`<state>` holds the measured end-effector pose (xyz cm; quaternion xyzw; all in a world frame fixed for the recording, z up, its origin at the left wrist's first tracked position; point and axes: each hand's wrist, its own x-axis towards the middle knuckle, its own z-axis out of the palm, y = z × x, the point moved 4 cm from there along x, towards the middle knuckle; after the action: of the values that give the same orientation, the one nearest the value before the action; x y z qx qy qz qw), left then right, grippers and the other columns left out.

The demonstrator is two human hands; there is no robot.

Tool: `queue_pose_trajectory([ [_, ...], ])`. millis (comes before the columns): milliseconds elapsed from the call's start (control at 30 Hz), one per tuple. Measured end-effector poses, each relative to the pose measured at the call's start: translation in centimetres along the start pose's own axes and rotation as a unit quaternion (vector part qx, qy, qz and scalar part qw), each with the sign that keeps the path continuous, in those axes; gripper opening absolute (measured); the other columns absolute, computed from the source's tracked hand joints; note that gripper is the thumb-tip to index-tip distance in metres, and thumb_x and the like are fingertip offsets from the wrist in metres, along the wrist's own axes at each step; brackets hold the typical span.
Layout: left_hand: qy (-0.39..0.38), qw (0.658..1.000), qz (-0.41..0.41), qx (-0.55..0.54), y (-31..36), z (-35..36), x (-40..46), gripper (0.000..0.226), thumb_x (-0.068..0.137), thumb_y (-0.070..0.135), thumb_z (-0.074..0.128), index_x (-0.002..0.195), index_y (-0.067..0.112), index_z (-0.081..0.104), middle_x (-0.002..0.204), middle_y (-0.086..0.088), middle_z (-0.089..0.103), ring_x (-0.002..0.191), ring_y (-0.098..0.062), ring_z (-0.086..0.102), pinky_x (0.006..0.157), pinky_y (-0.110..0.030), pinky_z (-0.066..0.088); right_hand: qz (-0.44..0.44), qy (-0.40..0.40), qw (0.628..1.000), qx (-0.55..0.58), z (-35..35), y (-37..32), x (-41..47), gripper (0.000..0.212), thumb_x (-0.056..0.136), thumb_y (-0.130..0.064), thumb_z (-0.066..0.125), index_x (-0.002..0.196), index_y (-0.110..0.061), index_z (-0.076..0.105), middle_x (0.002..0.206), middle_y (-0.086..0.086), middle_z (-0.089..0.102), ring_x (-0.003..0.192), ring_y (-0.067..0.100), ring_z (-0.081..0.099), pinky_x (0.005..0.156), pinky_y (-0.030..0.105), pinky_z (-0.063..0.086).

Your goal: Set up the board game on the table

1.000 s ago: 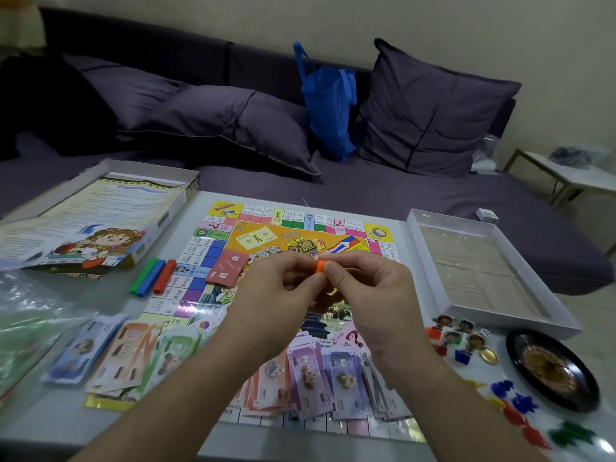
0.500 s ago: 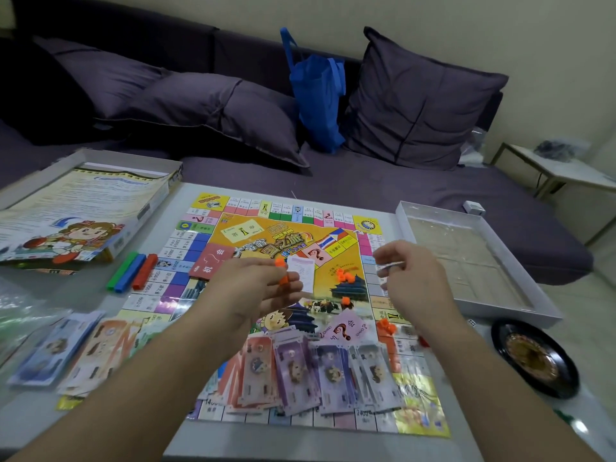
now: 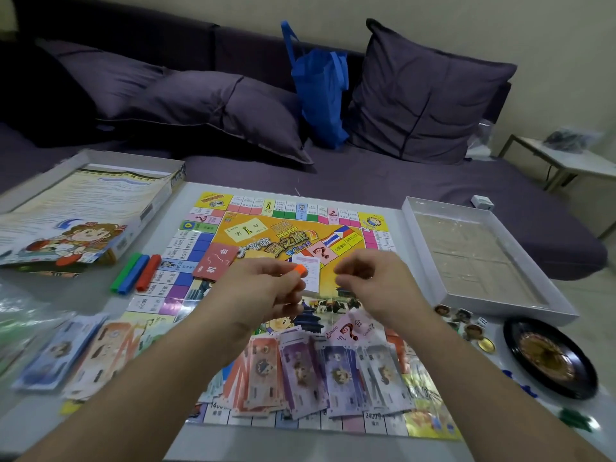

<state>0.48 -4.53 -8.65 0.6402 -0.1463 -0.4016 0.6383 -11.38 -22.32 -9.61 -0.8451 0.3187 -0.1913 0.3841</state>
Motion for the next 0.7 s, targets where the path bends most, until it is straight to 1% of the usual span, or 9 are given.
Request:
queue_pose_trajectory([
  [67, -0.023, 0.999, 0.028, 0.035, 0.2, 0.2, -0.2, 0.012, 0.099, 0.003, 0.065, 0.102, 0.003, 0.077, 0.089, -0.015, 0.076, 0.068, -0.017, 0.070, 0.066, -0.029, 0.063, -0.016, -0.002, 0.985, 0.174, -0.6, -2.2, -0.7, 0.020, 0.088, -0.004, 0.082, 0.085, -0.024, 0.079, 0.085, 0.000, 0.078, 0.081, 0.019, 0.074, 0.074, 0.036, 0.064],
  [100, -0.036, 0.997, 0.043, 0.047, 0.3, 0.3, -0.4, 0.013, 0.099, 0.004, 0.065, 0.103, 0.005, 0.078, 0.088, -0.013, 0.077, 0.070, -0.017, 0.071, 0.067, -0.028, 0.062, -0.026, -0.007, 0.973, 0.228, -0.8, -3.1, -1.0, 0.021, 0.086, -0.003, 0.082, 0.085, -0.024, 0.080, 0.085, 0.005, 0.078, 0.080, 0.025, 0.073, 0.072, 0.038, 0.063],
  [133, -0.046, 0.996, 0.057, 0.059, 0.4, 0.5, -0.6, 0.014, 0.100, 0.006, 0.066, 0.103, 0.008, 0.078, 0.088, -0.011, 0.078, 0.072, -0.017, 0.072, 0.068, -0.027, 0.062, -0.037, -0.014, 0.966, 0.254, -0.8, -3.7, -1.4, 0.020, 0.085, -0.003, 0.083, 0.085, -0.023, 0.080, 0.084, 0.008, 0.077, 0.078, 0.028, 0.070, 0.071, 0.039, 0.062],
  [233, -0.052, 0.988, 0.097, 0.105, 0.6, 1.0, -1.1, 0.016, 0.100, 0.008, 0.065, 0.105, 0.015, 0.079, 0.086, -0.006, 0.078, 0.078, -0.020, 0.076, 0.073, -0.029, 0.063, -0.048, -0.033, 0.962, 0.268, -0.4, -4.5, -2.3, 0.018, 0.085, -0.001, 0.081, 0.083, -0.019, 0.080, 0.083, 0.010, 0.075, 0.073, 0.027, 0.066, 0.068, 0.038, 0.058],
  [333, -0.037, 0.984, 0.127, 0.119, 0.7, 1.1, -1.5, 0.017, 0.101, 0.007, 0.064, 0.106, 0.015, 0.078, 0.082, -0.005, 0.077, 0.078, -0.020, 0.076, 0.073, -0.029, 0.063, -0.040, -0.025, 0.954, 0.296, -0.3, -4.5, -2.8, 0.015, 0.084, 0.001, 0.081, 0.083, -0.014, 0.080, 0.080, 0.010, 0.074, 0.071, 0.026, 0.064, 0.067, 0.036, 0.055],
  [467, -0.022, 0.975, 0.157, 0.152, 1.1, 1.1, -2.0, 0.017, 0.101, 0.010, 0.066, 0.106, 0.019, 0.078, 0.080, 0.000, 0.078, 0.073, -0.014, 0.076, 0.066, -0.022, 0.060, -0.044, -0.005, 0.951, 0.306, -0.3, -4.6, -3.4, 0.020, 0.084, 0.001, 0.081, 0.077, -0.018, 0.080, 0.079, 0.012, 0.074, 0.071, 0.026, 0.066, 0.068, 0.034, 0.056],
  [600, -0.014, 0.955, 0.193, 0.227, 1.3, 1.2, -2.3, 0.015, 0.100, 0.015, 0.068, 0.105, 0.024, 0.080, 0.078, 0.007, 0.077, 0.070, -0.009, 0.074, 0.064, -0.019, 0.059, -0.054, 0.009, 0.953, 0.299, -0.2, -4.9, -3.9, 0.018, 0.082, 0.006, 0.081, 0.078, -0.011, 0.078, 0.079, 0.016, 0.074, 0.070, 0.021, 0.068, 0.064, 0.027, 0.056],
  [700, -0.011, 0.952, 0.196, 0.235, 1.4, 1.2, -2.4, 0.015, 0.099, 0.016, 0.069, 0.103, 0.025, 0.081, 0.076, 0.007, 0.077, 0.069, -0.009, 0.074, 0.062, -0.017, 0.058, -0.056, 0.014, 0.954, 0.294, -0.2, -4.7, -4.0, 0.018, 0.082, 0.006, 0.081, 0.077, -0.011, 0.079, 0.080, 0.017, 0.074, 0.072, 0.023, 0.069, 0.065, 0.028, 0.056],
])
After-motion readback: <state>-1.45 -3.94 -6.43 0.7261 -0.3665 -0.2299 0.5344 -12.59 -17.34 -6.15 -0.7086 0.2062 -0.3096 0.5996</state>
